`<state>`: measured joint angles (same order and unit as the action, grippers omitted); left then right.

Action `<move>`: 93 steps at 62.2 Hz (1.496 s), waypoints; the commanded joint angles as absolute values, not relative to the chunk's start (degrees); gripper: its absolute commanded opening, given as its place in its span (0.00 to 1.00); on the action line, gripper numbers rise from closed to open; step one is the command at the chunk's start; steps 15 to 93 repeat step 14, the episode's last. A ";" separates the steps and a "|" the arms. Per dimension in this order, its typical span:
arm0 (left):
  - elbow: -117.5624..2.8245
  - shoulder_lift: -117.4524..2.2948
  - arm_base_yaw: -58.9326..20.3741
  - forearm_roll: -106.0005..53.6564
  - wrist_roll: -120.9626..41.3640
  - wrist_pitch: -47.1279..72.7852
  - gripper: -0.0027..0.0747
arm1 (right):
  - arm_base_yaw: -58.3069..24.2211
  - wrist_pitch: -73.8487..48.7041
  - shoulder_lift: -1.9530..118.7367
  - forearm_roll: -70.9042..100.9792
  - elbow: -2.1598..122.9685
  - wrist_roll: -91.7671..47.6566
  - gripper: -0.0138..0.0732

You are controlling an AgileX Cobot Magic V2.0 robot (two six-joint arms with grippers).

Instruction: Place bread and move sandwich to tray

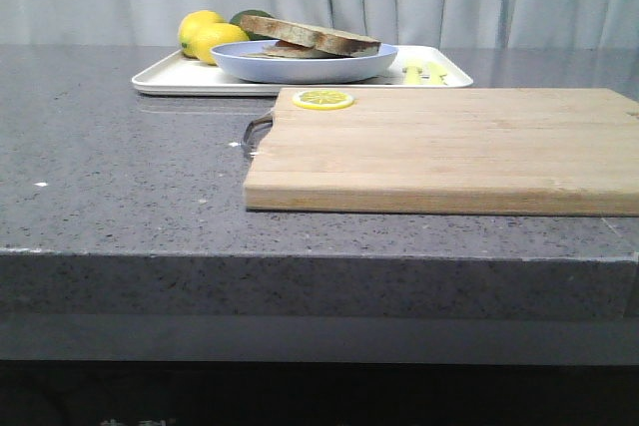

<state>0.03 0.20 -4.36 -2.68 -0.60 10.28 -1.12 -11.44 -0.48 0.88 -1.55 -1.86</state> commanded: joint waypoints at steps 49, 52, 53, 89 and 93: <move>0.31 1.37 -4.25 -3.21 -0.43 5.16 0.01 | -0.75 -7.21 -1.79 0.88 -1.37 -2.37 0.03; 0.31 1.37 -4.25 -3.21 -0.43 5.16 0.01 | -0.75 -7.21 -1.79 0.88 -1.37 -2.37 0.03; 0.31 1.37 -4.25 -3.21 -0.43 5.16 0.01 | -0.75 -7.21 -1.79 0.88 -1.37 -2.37 0.03; 0.31 1.37 -4.25 -3.21 -0.43 5.16 0.01 | -0.75 -7.21 -1.79 0.88 -1.37 -2.37 0.03; 0.31 1.37 -4.25 -3.21 -0.43 5.16 0.01 | -0.75 -7.21 -1.79 0.88 -1.37 -2.37 0.03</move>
